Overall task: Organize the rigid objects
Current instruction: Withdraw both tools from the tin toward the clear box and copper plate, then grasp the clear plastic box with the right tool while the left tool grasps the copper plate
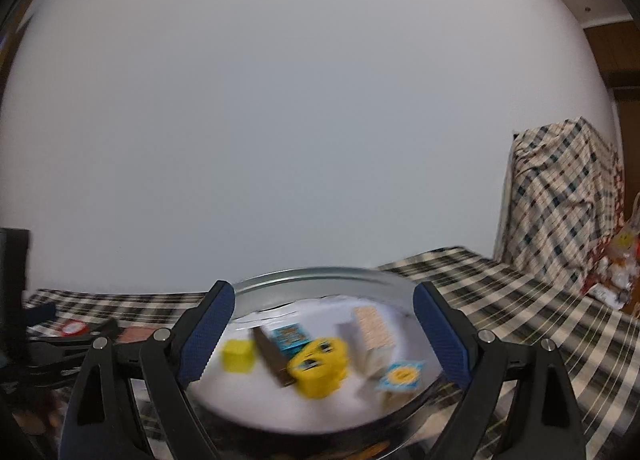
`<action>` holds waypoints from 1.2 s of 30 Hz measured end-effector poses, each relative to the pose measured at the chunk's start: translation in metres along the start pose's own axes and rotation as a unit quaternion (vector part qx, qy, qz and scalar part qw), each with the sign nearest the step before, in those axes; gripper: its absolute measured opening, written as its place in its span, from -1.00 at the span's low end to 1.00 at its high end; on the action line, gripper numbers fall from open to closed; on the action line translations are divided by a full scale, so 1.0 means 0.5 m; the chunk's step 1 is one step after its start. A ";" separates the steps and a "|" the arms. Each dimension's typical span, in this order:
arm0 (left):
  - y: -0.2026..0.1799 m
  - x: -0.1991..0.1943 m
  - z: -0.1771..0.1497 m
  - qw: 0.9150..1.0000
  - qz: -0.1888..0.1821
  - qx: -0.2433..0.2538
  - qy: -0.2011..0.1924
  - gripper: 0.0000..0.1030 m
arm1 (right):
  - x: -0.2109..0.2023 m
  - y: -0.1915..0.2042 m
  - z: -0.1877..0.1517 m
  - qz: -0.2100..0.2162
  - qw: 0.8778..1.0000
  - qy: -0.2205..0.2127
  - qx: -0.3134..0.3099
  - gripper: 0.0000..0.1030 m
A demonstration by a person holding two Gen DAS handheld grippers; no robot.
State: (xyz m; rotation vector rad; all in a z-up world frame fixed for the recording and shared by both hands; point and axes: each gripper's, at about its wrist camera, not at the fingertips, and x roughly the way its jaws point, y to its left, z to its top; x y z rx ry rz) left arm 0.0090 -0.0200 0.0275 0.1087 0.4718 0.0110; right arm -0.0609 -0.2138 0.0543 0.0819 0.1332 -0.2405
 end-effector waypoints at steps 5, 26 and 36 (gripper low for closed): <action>0.078 0.012 -0.005 0.999 0.013 -0.032 0.011 0.99 | -0.020 0.086 -0.014 0.034 0.999 0.008 -0.012 0.80; 0.315 0.022 0.005 0.994 0.059 -0.094 0.005 0.99 | 0.178 0.334 -0.116 0.003 0.959 0.273 0.080 0.80; 0.384 0.020 0.010 0.988 0.070 -0.135 0.004 0.99 | 0.290 0.359 -0.142 -0.142 0.926 0.325 0.131 0.83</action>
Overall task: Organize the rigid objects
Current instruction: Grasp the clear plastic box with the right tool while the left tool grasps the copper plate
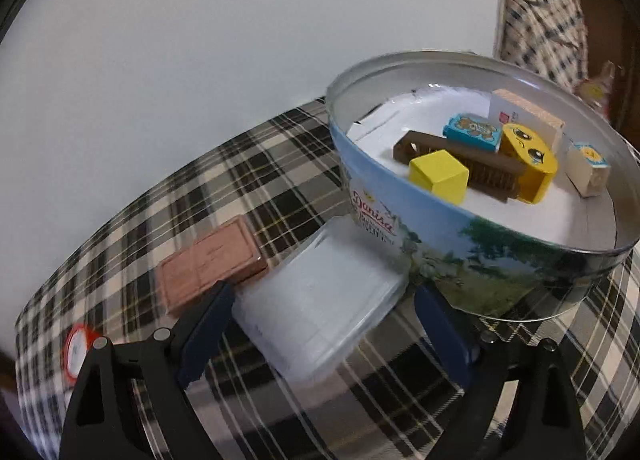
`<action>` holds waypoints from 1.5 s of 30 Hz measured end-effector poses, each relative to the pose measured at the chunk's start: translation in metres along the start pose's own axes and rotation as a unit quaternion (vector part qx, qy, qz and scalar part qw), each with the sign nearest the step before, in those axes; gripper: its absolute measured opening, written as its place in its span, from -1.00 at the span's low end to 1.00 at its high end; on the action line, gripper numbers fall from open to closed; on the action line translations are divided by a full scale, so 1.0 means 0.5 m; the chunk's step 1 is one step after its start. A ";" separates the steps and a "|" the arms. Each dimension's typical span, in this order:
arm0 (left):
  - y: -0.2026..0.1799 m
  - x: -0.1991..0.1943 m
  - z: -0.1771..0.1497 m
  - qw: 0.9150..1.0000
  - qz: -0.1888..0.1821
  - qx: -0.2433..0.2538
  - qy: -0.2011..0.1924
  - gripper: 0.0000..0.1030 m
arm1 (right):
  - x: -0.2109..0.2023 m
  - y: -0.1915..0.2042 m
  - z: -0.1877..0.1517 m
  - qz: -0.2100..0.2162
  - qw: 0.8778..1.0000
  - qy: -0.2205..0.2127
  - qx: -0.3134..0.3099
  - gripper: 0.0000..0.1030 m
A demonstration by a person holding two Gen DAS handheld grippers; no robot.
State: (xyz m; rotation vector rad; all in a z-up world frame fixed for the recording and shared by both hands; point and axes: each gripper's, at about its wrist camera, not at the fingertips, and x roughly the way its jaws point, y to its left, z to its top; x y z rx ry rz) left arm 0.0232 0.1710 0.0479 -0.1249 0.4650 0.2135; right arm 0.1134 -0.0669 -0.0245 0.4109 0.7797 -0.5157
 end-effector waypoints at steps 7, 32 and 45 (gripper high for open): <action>0.001 -0.003 -0.001 1.000 -0.010 0.001 0.004 0.99 | 0.020 0.061 0.004 -0.013 0.993 0.024 -0.118 0.69; -0.220 0.027 -0.039 0.981 -0.157 0.091 0.063 0.99 | -0.189 -0.146 0.021 0.307 0.901 -0.114 -0.286 0.63; -0.434 0.189 -0.090 0.957 -0.138 0.130 0.220 0.96 | -0.193 -0.234 0.109 0.233 0.919 -0.209 -0.241 0.63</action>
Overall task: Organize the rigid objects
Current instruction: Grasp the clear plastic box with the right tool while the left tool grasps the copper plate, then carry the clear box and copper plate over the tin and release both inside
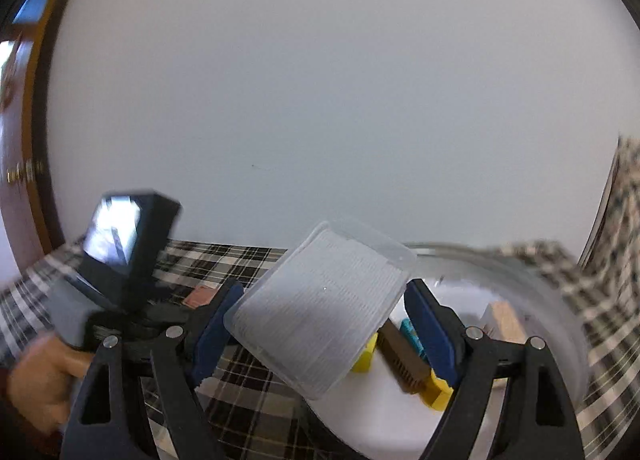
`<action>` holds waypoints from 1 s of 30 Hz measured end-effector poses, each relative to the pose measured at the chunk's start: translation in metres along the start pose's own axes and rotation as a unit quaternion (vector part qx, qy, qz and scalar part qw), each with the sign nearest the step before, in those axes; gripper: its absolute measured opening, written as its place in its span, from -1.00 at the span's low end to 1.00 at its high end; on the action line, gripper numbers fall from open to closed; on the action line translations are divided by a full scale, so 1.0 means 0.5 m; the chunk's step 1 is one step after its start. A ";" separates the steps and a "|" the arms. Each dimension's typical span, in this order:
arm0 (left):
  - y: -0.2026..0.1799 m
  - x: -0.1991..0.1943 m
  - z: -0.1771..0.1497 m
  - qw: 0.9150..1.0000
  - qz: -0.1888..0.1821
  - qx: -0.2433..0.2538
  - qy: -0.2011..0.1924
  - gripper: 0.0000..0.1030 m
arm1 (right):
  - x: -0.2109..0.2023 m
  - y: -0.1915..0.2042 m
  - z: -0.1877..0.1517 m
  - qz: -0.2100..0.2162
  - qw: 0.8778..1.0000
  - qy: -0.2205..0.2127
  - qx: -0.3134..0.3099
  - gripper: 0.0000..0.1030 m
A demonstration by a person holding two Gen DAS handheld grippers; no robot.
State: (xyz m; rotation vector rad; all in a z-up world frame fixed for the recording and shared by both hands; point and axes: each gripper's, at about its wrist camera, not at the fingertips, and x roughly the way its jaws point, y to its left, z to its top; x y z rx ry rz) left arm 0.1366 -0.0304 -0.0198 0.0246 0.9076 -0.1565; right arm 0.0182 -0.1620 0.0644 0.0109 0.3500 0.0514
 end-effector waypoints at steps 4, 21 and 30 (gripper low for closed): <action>-0.013 0.011 0.003 1.000 0.026 0.011 0.010 0.73 | 0.005 -0.018 0.008 0.021 0.999 0.014 0.030 0.63; 0.005 -0.149 -0.068 0.990 0.051 -0.019 -0.133 0.50 | 0.013 0.006 0.006 -0.017 0.999 -0.016 0.023 0.64; -0.008 -0.206 -0.110 0.983 0.069 -0.012 -0.168 0.50 | -0.005 0.018 -0.008 -0.036 0.999 -0.030 0.008 0.64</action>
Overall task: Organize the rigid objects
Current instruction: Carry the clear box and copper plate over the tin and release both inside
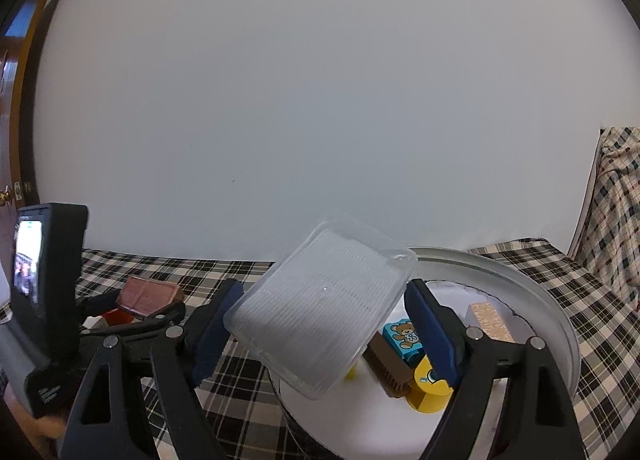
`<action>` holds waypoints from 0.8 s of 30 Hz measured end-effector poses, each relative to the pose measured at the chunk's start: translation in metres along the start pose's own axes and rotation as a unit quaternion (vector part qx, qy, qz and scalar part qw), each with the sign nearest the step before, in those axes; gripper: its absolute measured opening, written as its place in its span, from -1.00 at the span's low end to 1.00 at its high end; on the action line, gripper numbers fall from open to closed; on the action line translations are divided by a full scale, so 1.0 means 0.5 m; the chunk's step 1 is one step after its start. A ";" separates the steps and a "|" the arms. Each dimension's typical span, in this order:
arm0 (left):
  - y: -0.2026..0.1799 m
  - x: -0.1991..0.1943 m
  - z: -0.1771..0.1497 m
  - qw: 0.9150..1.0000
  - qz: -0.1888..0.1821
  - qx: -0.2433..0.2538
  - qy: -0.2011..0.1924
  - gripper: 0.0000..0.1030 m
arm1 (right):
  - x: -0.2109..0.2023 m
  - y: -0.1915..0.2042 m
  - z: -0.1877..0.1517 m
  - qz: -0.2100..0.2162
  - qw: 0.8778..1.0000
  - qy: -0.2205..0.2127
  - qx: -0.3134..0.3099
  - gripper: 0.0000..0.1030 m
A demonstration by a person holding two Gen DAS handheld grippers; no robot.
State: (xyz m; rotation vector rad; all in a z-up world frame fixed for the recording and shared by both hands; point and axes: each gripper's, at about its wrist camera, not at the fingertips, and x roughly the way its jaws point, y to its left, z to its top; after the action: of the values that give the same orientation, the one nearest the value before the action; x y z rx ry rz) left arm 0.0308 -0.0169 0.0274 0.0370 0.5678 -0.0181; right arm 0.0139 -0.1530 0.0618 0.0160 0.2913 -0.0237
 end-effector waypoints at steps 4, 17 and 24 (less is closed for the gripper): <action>0.016 -0.013 0.000 1.000 -0.002 -0.010 -0.005 0.50 | -0.011 0.000 -0.008 0.001 1.000 -0.003 -0.002 0.64; -0.011 -0.031 -0.028 1.000 -0.005 -0.013 -0.010 0.50 | -0.038 -0.008 -0.024 -0.004 0.999 -0.021 -0.045 0.64; -0.023 -0.043 -0.032 1.000 -0.007 -0.009 -0.015 0.50 | -0.041 -0.036 -0.027 -0.009 0.999 -0.023 -0.039 0.64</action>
State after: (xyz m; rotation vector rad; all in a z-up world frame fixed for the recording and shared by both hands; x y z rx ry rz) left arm 0.0039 -0.0274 0.0249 0.0152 0.5375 -0.0267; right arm -0.0100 -0.1705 0.0548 -0.0640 0.2472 -0.0296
